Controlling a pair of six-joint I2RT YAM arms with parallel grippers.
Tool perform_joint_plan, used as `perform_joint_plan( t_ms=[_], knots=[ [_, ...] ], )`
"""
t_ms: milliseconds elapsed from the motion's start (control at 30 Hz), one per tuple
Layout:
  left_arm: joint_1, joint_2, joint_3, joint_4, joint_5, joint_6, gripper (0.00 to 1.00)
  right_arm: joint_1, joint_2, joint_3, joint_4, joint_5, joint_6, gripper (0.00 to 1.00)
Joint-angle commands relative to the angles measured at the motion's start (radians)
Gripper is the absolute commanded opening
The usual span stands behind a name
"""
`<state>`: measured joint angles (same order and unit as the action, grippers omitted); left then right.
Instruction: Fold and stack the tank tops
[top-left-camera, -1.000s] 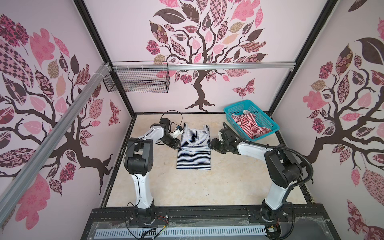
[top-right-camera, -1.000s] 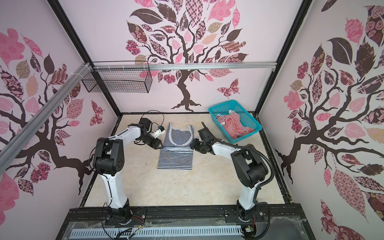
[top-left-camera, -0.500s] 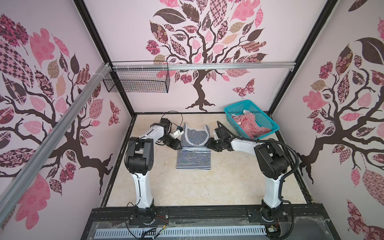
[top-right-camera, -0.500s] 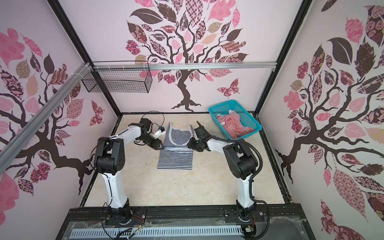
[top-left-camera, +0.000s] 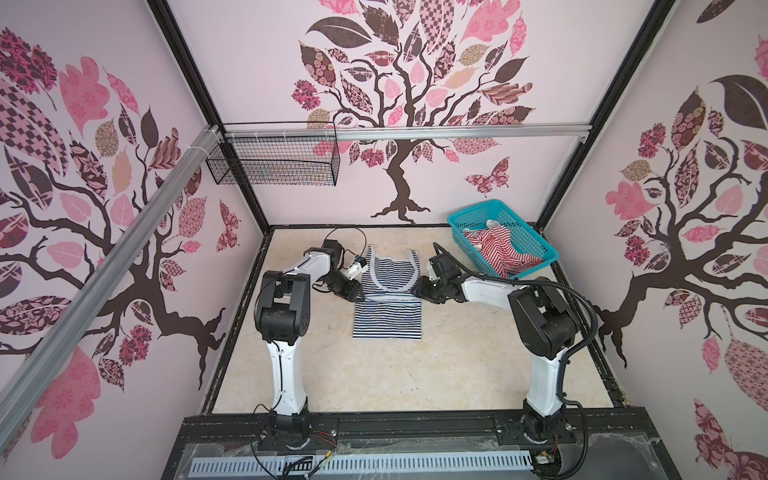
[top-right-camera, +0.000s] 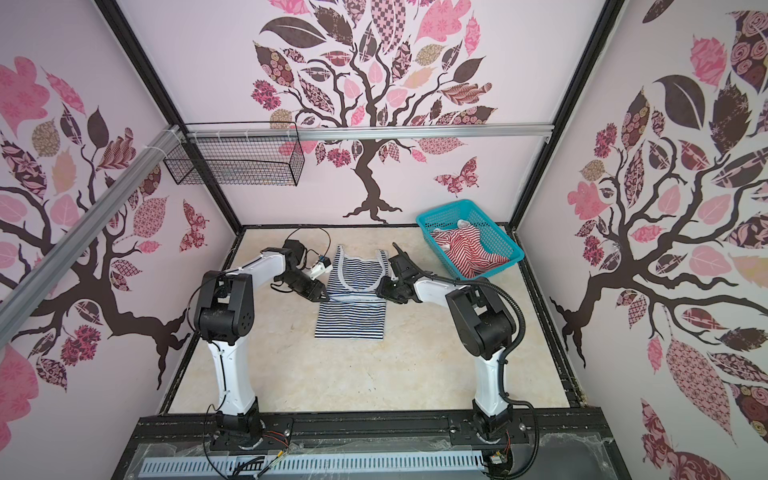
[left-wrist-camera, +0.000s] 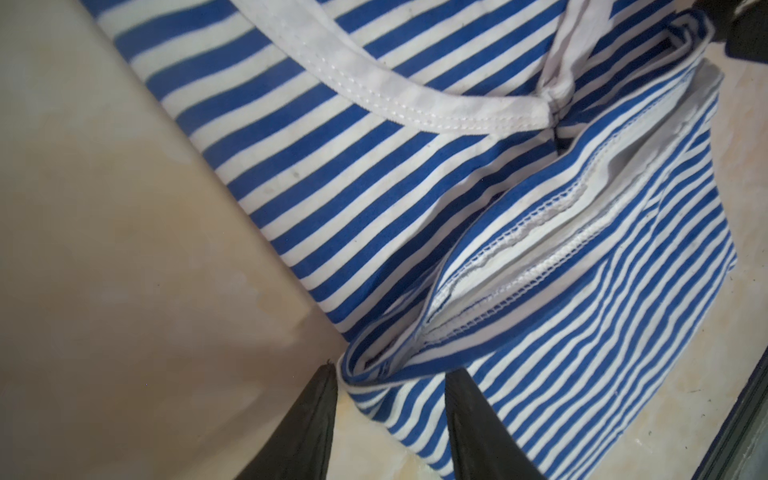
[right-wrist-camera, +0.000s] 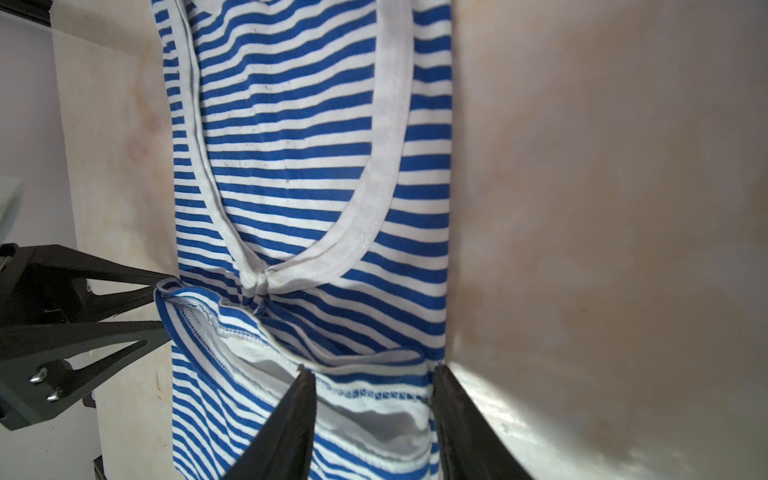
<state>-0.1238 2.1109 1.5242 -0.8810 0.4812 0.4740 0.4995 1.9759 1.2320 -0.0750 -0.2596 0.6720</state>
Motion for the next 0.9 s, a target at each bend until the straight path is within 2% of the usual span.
perform_joint_plan(
  t_ms=[0, 100, 333, 500, 533, 567, 600, 633, 700, 867],
  knots=[
    [0.004, 0.013, 0.042, -0.004, 0.034, -0.013, 0.42, -0.003, 0.015, 0.014, -0.019, 0.011, -0.014, 0.45],
    [0.003, 0.011, 0.048, -0.004, 0.042, -0.020, 0.36, -0.003, 0.028, 0.023, -0.015, -0.008, -0.014, 0.36],
    [0.003, -0.007, 0.061, -0.016, 0.070, -0.027, 0.16, -0.003, 0.006, 0.014, -0.009, -0.022, -0.022, 0.00],
    [0.003, -0.034, 0.059, -0.016, 0.081, -0.028, 0.08, -0.003, -0.036, 0.004, -0.017, -0.004, -0.029, 0.00],
    [0.003, -0.036, 0.060, -0.016, 0.084, -0.030, 0.08, -0.003, -0.043, 0.003, -0.024, 0.005, -0.029, 0.09],
    [0.003, -0.037, 0.062, -0.018, 0.087, -0.030, 0.07, -0.003, -0.047, 0.001, -0.030, 0.015, -0.033, 0.29],
    [0.003, -0.037, 0.062, -0.018, 0.089, -0.031, 0.07, -0.003, -0.050, 0.000, -0.033, 0.023, -0.037, 0.40],
    [0.003, -0.037, 0.064, -0.018, 0.092, -0.032, 0.07, -0.003, -0.049, -0.001, -0.039, 0.029, -0.040, 0.46],
    [0.003, -0.038, 0.063, -0.018, 0.097, -0.033, 0.05, -0.003, -0.039, 0.000, -0.049, 0.039, -0.045, 0.49],
    [0.003, -0.042, 0.057, -0.011, 0.108, -0.041, 0.04, -0.003, -0.016, -0.011, -0.019, 0.004, -0.042, 0.48]
  ],
)
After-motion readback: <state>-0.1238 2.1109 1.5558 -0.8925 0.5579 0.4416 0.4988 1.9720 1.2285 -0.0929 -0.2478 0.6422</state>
